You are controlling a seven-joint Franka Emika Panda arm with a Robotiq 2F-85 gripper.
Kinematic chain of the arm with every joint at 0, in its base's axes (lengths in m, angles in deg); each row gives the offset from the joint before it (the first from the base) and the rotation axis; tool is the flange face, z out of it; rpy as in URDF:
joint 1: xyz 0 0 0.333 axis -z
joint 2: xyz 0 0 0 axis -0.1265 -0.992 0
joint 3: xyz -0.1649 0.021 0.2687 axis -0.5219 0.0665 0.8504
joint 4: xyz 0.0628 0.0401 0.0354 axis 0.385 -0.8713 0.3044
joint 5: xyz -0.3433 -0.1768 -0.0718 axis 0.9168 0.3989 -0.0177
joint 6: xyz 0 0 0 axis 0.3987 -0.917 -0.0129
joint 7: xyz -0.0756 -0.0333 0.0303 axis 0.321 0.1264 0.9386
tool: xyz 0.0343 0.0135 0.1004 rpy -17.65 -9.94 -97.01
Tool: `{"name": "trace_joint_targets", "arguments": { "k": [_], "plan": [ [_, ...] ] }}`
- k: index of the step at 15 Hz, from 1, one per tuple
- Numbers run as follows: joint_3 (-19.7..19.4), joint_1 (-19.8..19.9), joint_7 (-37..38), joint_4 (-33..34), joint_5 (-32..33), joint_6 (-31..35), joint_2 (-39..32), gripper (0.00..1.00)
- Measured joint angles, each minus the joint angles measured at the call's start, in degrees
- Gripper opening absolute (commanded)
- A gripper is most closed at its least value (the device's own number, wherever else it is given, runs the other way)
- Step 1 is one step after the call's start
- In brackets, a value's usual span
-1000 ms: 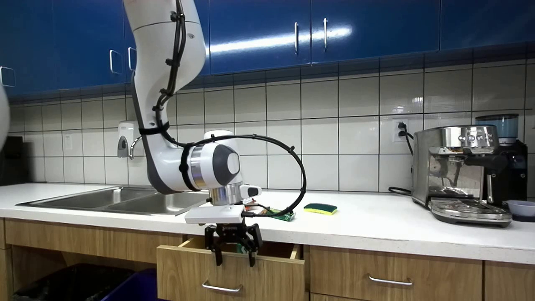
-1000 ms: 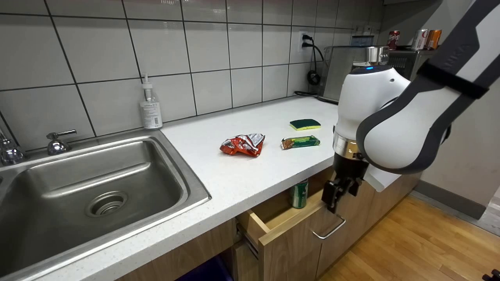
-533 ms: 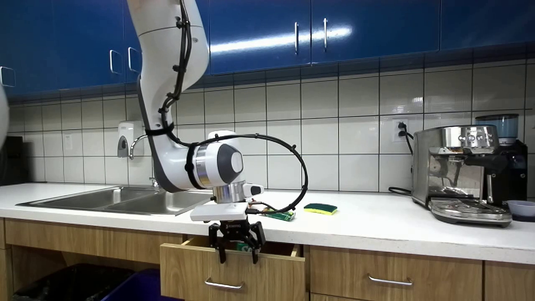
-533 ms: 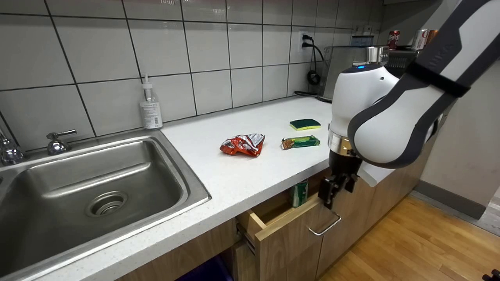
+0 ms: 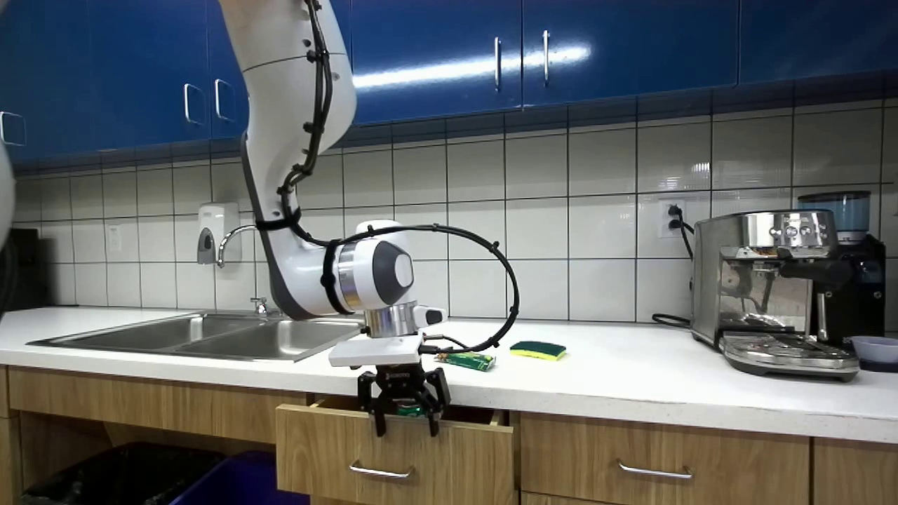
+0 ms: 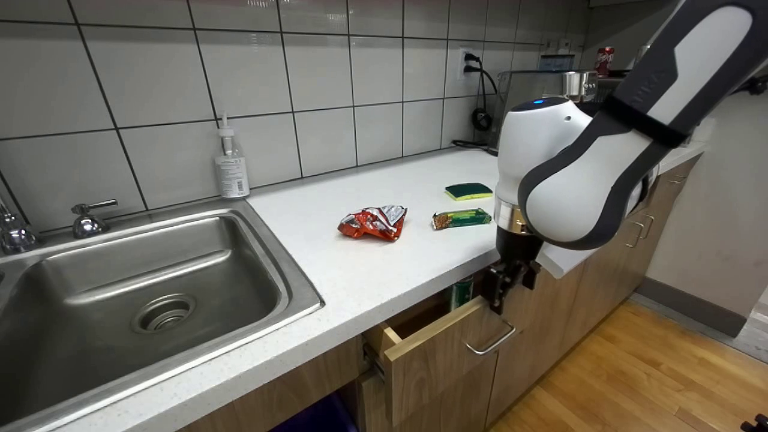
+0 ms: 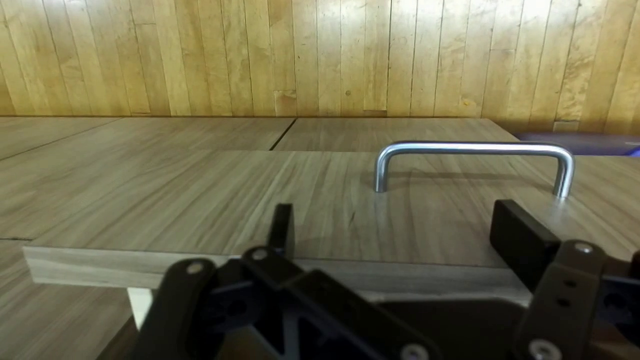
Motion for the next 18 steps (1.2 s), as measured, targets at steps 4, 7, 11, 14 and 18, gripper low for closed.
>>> {"name": "trace_joint_targets", "arguments": {
  "k": [4,7,11,14,18],
  "plan": [
    [0.0,0.0,0.0,0.8,0.0,-0.2,-0.5,1.00],
    [0.0,0.0,0.0,0.8,0.0,-0.1,-0.5,1.00],
    [0.0,0.0,0.0,0.1,0.0,0.9,-0.4,1.00],
    [0.2,0.0,0.0,-2.1,0.0,2.2,0.3,1.00],
    [0.2,0.0,0.0,-6.5,0.4,4.4,2.6,1.00]
  ]
}}
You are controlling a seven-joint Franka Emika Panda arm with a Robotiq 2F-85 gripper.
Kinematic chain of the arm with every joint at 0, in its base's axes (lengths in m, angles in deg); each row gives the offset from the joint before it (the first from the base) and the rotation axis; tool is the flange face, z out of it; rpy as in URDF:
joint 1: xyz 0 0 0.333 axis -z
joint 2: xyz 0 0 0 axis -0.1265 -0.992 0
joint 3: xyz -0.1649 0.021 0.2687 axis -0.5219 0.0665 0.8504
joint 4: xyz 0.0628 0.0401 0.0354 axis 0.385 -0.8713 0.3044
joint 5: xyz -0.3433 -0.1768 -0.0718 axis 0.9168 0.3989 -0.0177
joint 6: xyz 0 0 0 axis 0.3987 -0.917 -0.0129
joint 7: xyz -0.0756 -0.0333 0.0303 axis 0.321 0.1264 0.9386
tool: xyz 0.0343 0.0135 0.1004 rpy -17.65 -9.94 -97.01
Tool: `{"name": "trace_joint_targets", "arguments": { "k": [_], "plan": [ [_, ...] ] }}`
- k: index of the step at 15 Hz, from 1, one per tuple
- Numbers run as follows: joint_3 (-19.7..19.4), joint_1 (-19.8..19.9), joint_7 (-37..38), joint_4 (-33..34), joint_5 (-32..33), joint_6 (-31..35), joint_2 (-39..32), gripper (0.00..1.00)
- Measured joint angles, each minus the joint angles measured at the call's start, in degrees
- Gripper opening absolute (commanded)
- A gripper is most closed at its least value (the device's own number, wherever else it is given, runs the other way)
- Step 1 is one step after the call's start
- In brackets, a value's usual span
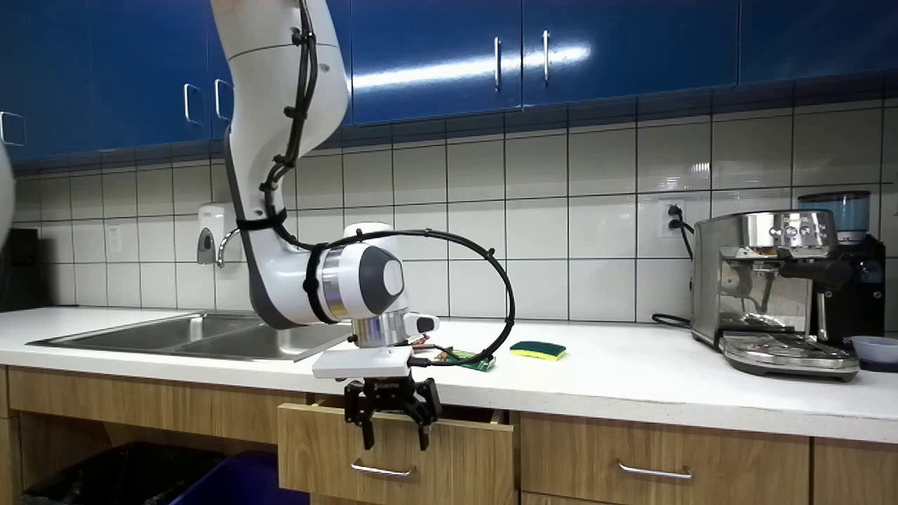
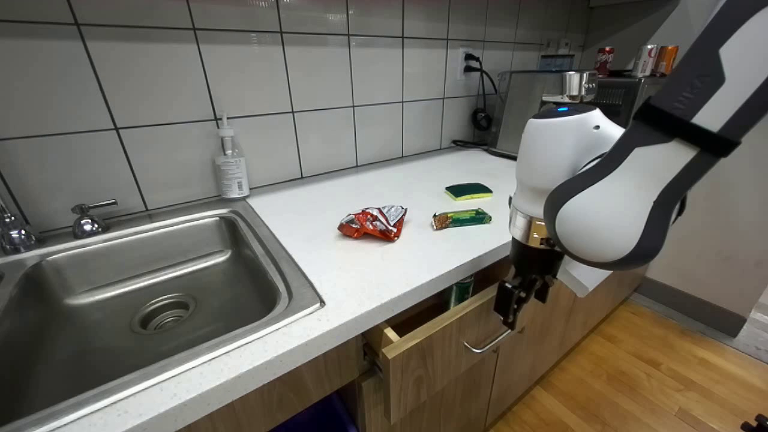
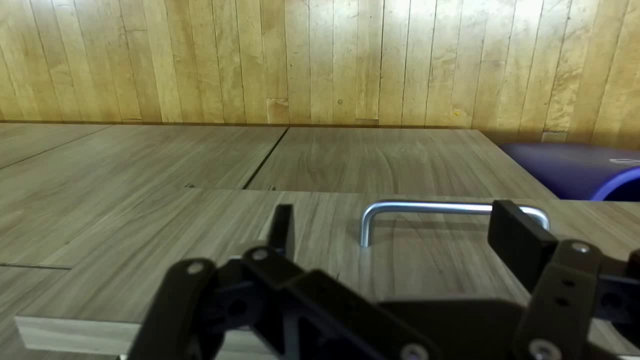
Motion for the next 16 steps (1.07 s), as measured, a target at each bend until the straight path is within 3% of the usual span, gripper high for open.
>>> {"name": "trace_joint_targets", "arguments": {
  "k": [8,16],
  "plan": [
    [-0.5,0.0,0.0,-7.3,1.6,1.0,7.3,1.00],
    [-1.0,0.6,0.0,-8.1,2.0,0.8,13.6,1.00]
  ]
}}
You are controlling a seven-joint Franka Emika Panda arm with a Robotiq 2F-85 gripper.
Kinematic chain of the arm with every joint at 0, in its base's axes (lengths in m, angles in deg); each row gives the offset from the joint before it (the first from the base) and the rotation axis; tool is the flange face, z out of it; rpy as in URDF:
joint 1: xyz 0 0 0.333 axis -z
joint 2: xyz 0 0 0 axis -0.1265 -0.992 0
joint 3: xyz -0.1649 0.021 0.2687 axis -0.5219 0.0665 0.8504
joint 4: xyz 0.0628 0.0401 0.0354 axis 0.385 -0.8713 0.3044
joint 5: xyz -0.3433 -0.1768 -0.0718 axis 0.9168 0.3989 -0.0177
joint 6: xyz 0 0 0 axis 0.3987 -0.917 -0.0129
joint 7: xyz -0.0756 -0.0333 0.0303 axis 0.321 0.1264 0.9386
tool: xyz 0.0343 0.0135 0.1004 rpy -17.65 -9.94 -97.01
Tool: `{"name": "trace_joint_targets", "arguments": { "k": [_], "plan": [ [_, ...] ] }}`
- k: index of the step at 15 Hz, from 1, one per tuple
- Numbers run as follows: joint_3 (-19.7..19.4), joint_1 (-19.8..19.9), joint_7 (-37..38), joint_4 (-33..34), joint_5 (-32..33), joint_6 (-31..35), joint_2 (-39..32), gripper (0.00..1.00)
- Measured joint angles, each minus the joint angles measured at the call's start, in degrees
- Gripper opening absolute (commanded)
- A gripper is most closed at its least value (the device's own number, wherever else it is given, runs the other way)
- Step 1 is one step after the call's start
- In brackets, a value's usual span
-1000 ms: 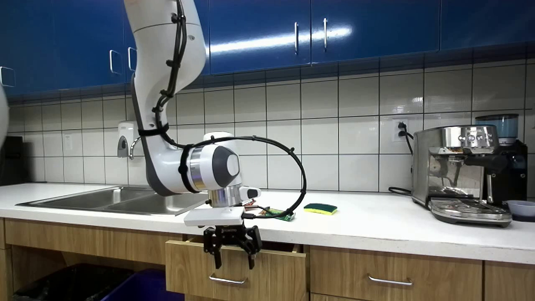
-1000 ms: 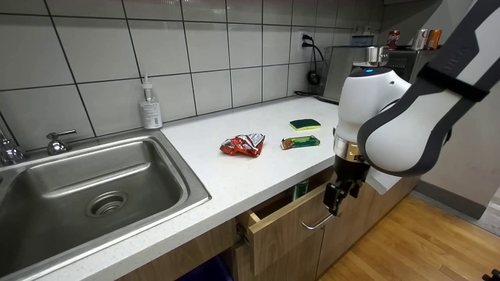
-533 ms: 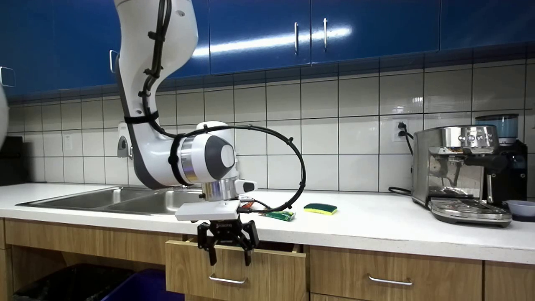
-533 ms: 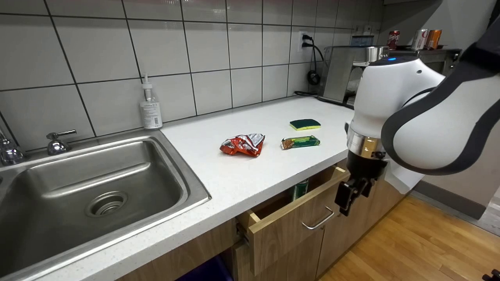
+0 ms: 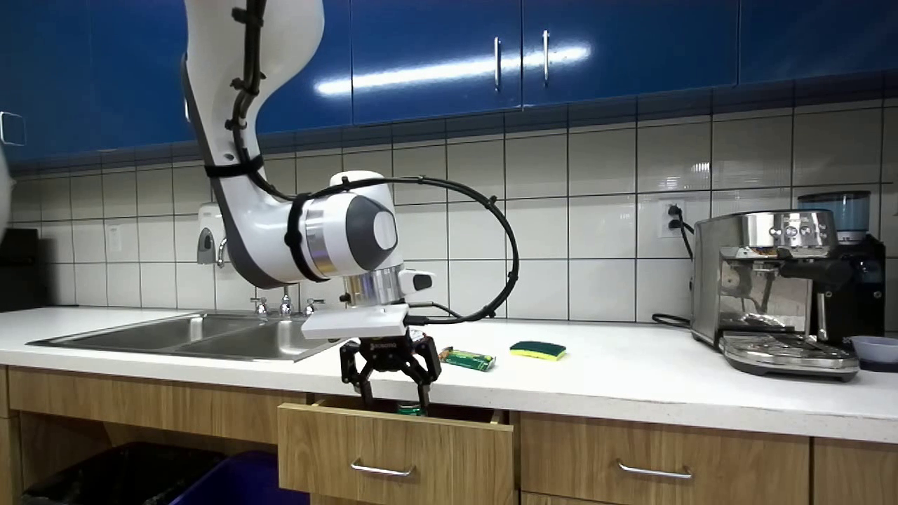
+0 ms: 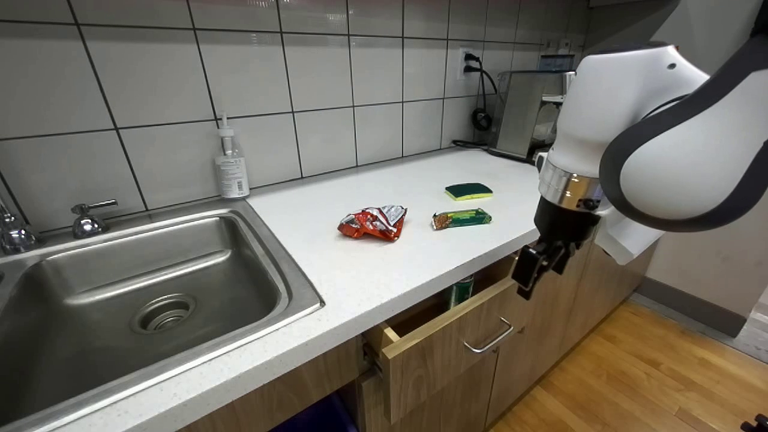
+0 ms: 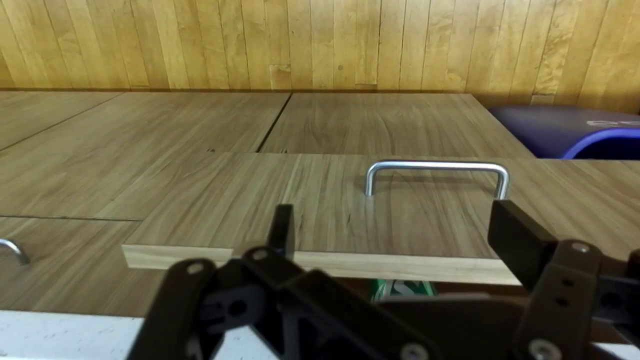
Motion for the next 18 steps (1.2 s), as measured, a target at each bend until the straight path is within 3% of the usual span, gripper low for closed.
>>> {"name": "trace_joint_targets", "arguments": {
  "k": [18],
  "plan": [
    [0.2,1.9,0.0,0.9,0.7,-0.1,6.1,1.00]
  ]
}}
